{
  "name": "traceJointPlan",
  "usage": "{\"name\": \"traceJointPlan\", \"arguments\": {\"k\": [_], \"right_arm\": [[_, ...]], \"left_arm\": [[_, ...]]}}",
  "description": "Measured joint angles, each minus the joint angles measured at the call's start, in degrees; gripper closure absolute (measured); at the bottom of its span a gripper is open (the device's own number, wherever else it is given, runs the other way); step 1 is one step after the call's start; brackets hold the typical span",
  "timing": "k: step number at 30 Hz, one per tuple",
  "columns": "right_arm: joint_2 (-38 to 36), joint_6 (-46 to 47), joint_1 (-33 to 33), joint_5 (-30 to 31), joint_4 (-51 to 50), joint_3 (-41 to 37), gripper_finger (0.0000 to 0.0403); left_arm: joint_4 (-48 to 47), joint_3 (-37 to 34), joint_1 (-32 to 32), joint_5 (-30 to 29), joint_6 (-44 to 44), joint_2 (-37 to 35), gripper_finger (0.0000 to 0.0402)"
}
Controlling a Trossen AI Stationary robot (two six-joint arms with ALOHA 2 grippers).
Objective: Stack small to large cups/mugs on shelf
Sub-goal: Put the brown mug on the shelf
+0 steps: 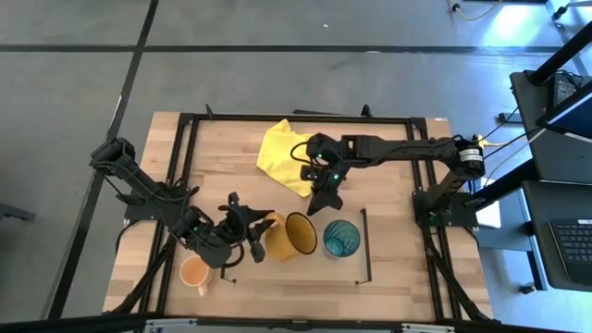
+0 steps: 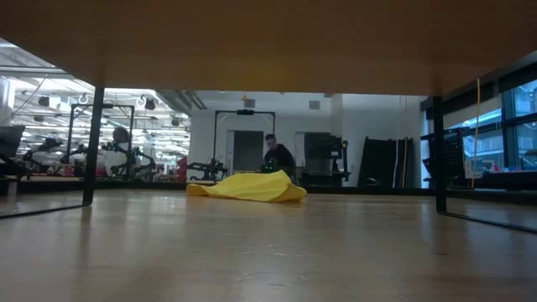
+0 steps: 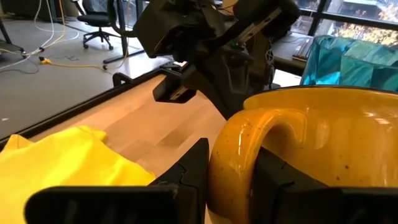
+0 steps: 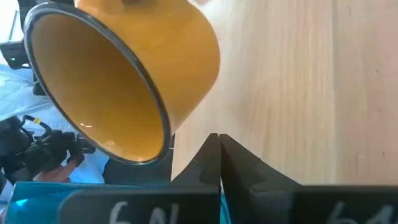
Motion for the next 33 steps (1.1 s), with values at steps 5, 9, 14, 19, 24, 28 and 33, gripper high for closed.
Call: {"name": "traceJointPlan", "arguments": {"k": [5,9,14,19,24,28,33], "right_arm": [[0.0,0.2,-0.1,-1.7,0.0,0.0,0.0399],[0.0,1.0,0.1,-2.8,0.0,0.0,0.0399],[0.0,1.7,0.7,-3.4,0.0,0.0,0.0399],[0.0,1.7,0.9,-3.4,0.0,0.0,0.0399],[0.0,1.8,0.8,-3.4,0.0,0.0,0.0399],[0.0,1.9,0.8,-3.5,-0.1,0.0,0.0399],[0.0,1.9,0.8,-4.5,-0.2,0.0,0.0399]], "left_arm": [[-0.1,0.0,0.2,0.0,1.0,0.0,0.0335],[-0.1,0.0,0.4,-0.1,1.4,0.0,0.0341],[-0.1,0.0,0.6,0.1,1.5,0.0,0.0344],[-0.1,0.0,0.6,-0.2,1.5,0.6,0.0344],[0.4,0.0,0.8,0.7,1.1,2.1,0.0347],[0.8,0.0,0.9,0.9,1.1,2.4,0.0347],[0.8,0.0,0.9,0.4,1.4,2.4,0.0347]]}}
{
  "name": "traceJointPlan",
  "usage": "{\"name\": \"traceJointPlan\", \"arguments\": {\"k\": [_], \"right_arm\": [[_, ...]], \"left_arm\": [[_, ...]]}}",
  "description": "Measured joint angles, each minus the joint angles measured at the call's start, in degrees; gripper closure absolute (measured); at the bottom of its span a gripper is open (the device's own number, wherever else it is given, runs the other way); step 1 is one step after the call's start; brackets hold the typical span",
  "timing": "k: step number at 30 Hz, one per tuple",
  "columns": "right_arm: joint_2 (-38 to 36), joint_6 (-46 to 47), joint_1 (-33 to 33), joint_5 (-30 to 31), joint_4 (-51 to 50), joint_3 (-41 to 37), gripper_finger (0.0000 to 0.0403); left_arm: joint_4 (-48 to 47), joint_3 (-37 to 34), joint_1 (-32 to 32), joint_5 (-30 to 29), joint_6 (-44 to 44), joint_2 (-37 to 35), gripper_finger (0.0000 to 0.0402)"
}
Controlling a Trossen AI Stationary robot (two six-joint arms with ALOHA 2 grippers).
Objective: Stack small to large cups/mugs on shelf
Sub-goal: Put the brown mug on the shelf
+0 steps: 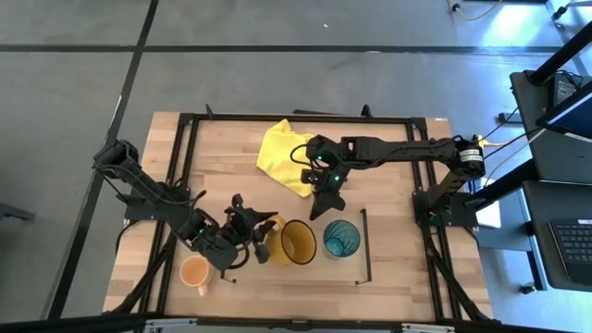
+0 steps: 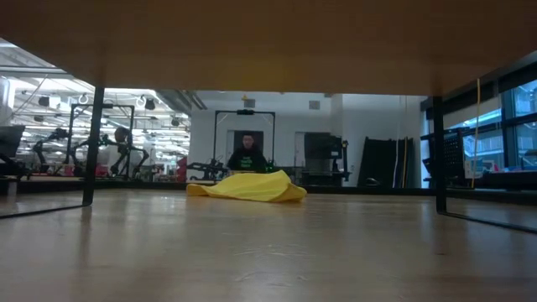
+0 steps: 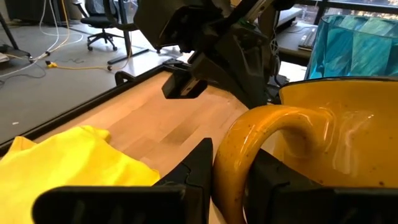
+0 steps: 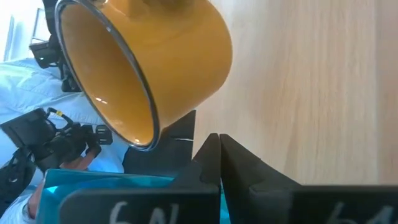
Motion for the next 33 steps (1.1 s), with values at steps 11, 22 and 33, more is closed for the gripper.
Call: {"name": "traceJointPlan", "arguments": {"k": [11,22,33], "right_arm": [[0.0,0.2,0.0,-2.0,0.4,0.0,0.0399],[0.0,5.9,0.1,-3.8,9.6,0.1,0.0399],[0.0,7.5,0.1,-4.4,8.8,0.1,0.0399]], "left_arm": [[-0.1,0.0,0.4,-1.0,1.1,0.0,0.0347],[0.0,0.0,0.4,-3.2,3.4,0.0,0.0347],[3.1,0.0,0.3,-6.4,8.8,1.6,0.0347]]}}
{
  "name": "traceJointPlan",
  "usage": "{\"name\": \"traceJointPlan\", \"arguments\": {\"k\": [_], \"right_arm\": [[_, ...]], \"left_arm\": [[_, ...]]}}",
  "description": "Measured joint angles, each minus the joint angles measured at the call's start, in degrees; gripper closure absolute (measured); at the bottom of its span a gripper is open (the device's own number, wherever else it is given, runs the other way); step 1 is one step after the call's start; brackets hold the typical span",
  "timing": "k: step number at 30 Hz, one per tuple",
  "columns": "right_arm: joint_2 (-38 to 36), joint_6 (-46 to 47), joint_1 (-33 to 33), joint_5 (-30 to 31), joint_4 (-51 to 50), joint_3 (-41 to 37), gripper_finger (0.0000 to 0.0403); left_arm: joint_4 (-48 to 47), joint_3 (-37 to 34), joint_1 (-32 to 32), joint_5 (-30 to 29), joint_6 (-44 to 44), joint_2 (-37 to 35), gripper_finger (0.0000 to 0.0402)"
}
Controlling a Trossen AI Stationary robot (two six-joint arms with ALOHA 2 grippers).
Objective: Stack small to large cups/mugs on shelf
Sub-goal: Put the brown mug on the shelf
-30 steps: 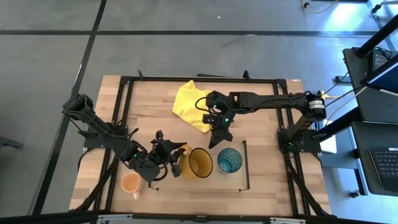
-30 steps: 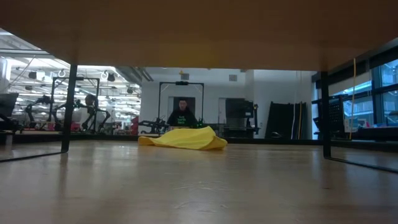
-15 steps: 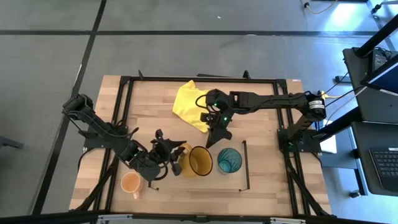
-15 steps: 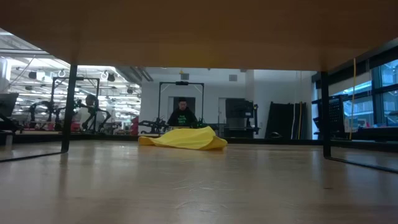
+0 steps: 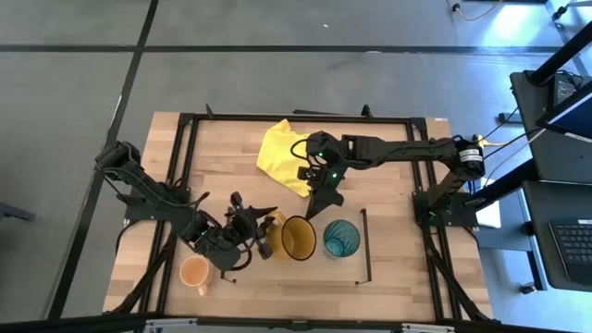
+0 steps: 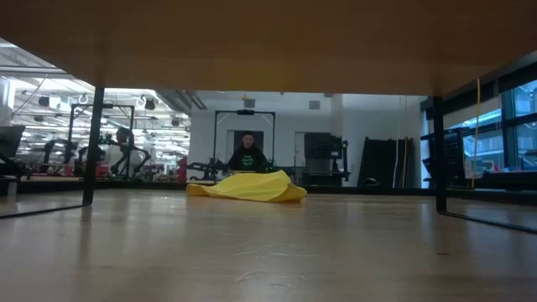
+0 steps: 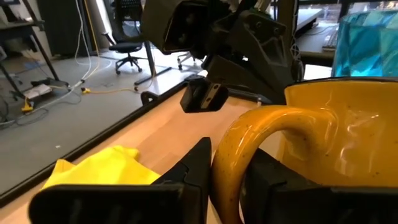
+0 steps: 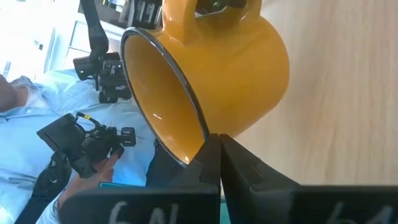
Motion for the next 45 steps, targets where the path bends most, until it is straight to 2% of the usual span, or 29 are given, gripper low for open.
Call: {"name": "traceJointPlan", "arguments": {"k": [7,26,34,38,45], "right_arm": [[0.0,0.9,0.0,-0.5,-0.4,0.0,0.0399],[0.0,3.5,0.0,-1.6,-2.1,0.0,0.0399],[0.0,2.8,0.0,-2.3,-4.8,0.0,0.0398],[0.0,2.8,0.0,-2.3,-4.9,0.0,0.0392],[0.0,2.7,0.0,-2.1,-4.9,0.0,0.039]], "left_arm": [[5.2,0.0,0.0,-1.3,4.1,1.9,0.0347],[5.1,0.0,0.0,-3.0,-0.2,5.0,0.0347],[4.2,0.0,0.0,-0.4,-0.4,5.0,0.0346],[2.4,0.0,0.0,1.6,-3.5,5.0,0.0346],[1.6,0.0,0.0,1.0,-4.5,5.1,0.0346]]}}
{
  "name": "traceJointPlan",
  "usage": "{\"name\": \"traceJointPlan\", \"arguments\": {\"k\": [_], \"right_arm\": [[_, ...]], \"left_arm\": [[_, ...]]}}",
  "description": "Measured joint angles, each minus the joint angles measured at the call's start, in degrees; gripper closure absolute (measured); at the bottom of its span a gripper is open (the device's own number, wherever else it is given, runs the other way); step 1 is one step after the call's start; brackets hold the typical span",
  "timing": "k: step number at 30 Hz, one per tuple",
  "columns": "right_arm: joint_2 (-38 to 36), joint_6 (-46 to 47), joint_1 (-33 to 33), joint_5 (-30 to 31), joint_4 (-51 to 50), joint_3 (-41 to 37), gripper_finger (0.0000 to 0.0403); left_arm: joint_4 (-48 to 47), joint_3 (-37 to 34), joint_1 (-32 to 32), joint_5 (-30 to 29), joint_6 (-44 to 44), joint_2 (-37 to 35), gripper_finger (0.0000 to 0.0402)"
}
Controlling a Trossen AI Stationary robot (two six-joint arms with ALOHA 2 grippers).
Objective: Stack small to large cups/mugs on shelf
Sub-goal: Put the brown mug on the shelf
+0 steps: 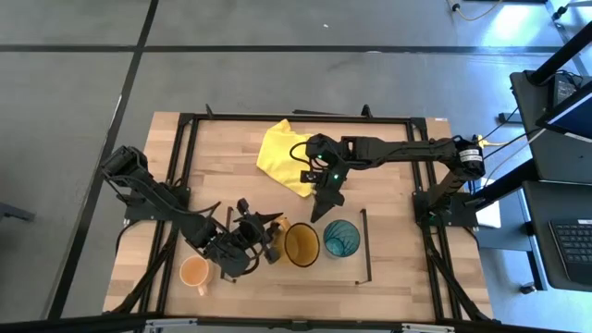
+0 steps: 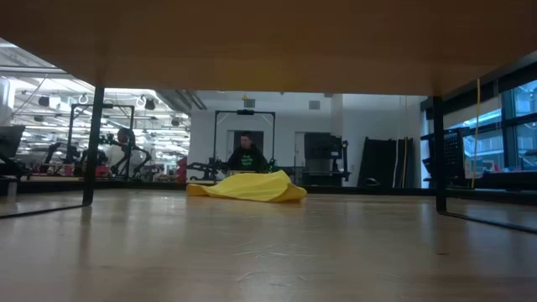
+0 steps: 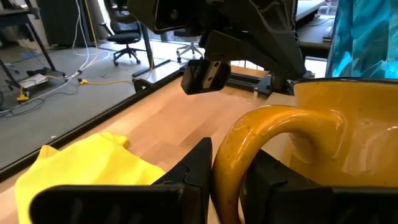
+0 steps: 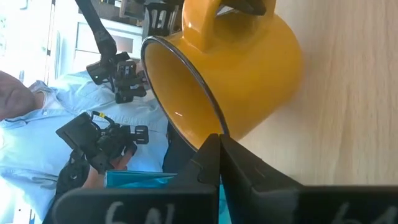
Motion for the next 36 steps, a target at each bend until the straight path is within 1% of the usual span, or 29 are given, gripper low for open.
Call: {"name": "traceJointPlan", "arguments": {"k": [9,14,18,23,36], "right_arm": [[0.0,0.2,0.0,0.1,0.0,0.0,0.0389],[0.0,0.1,0.0,0.1,0.0,0.0,0.0389],[0.0,0.1,0.0,-1.1,-0.3,0.0,0.0389],[0.0,-0.2,0.5,-0.9,-0.5,0.0,0.0398],[3.0,0.2,0.6,-1.3,0.9,-0.1,0.0398]], "left_arm": [[0.0,0.1,0.3,-0.6,-3.2,2.8,0.0347],[0.0,0.1,-0.2,-0.4,-3.0,2.8,0.0347],[0.0,0.1,-0.1,-0.2,-3.0,2.7,0.0347],[0.0,0.1,-0.1,-0.2,-2.9,2.7,0.0347],[-0.1,0.0,-0.1,-0.3,-1.4,2.7,0.0347]]}}
